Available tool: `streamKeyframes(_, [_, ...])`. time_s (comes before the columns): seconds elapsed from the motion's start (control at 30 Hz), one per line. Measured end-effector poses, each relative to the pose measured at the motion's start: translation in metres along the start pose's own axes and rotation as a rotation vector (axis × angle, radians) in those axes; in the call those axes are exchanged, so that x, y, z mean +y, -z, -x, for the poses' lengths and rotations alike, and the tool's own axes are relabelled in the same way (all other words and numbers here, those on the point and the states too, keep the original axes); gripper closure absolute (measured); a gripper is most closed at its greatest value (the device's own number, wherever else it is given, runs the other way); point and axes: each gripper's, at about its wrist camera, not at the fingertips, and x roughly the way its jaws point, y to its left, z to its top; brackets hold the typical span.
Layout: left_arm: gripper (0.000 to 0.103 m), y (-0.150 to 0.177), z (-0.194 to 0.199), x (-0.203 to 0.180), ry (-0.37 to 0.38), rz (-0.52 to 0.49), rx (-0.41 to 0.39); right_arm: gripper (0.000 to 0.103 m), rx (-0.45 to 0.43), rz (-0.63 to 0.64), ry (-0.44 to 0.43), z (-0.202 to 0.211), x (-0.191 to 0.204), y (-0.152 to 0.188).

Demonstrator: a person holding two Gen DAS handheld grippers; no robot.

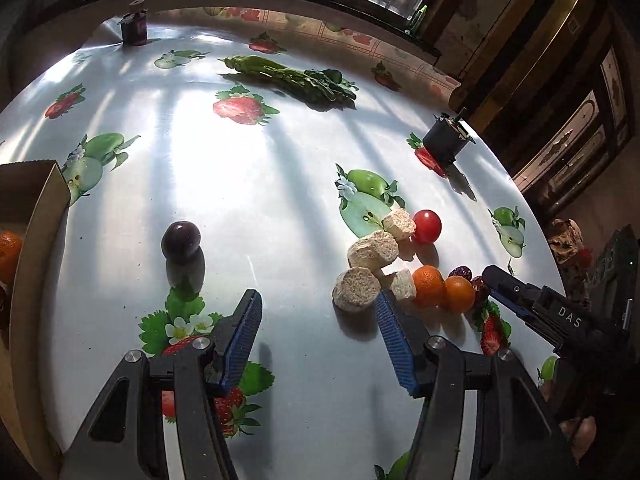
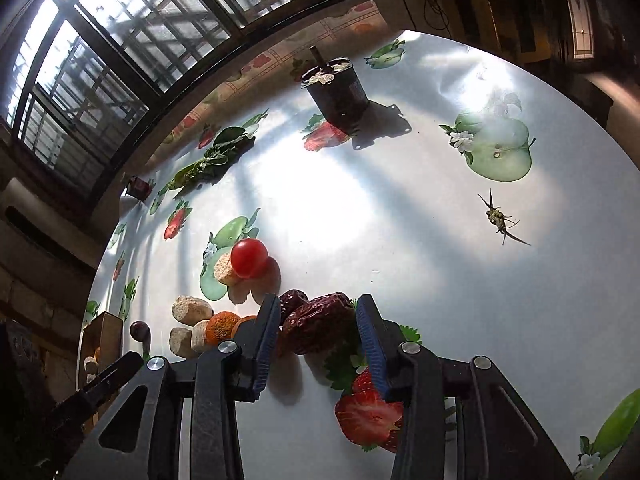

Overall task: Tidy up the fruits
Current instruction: 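Grasp another flat rice cake with the left tool while the right tool grasps a large red date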

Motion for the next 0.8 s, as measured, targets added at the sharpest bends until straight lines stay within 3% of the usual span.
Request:
streamKeyframes(0.17, [0.045, 0.0, -0.019, -0.015, 0.003, -0.064, -0.018, 0.061, 0.017, 0.019, 0.0, -0.009, 0.0, 0.003])
streamKeyframes(0.23, [0.055, 0.001, -0.025, -0.016, 0.012, -0.074, -0.015, 0.061, 0.015, 0.011, -0.007, -0.009, -0.002, 0.004])
streamKeyframes(0.3, [0.074, 0.003, -0.025, -0.017, 0.042, -0.096, -0.024, 0.063, 0.009, 0.017, 0.001, -0.006, -0.002, 0.005])
streamKeyframes(0.57, [0.074, 0.009, -0.017, -0.007, 0.05, -0.108, -0.051, 0.064, -0.008, 0.03, 0.021, 0.003, -0.004, 0.008])
streamKeyframes(0.8, [0.065, 0.009, -0.021, -0.007, 0.077, -0.124, -0.069, 0.064, -0.006, 0.102, 0.057, -0.001, 0.009, 0.012])
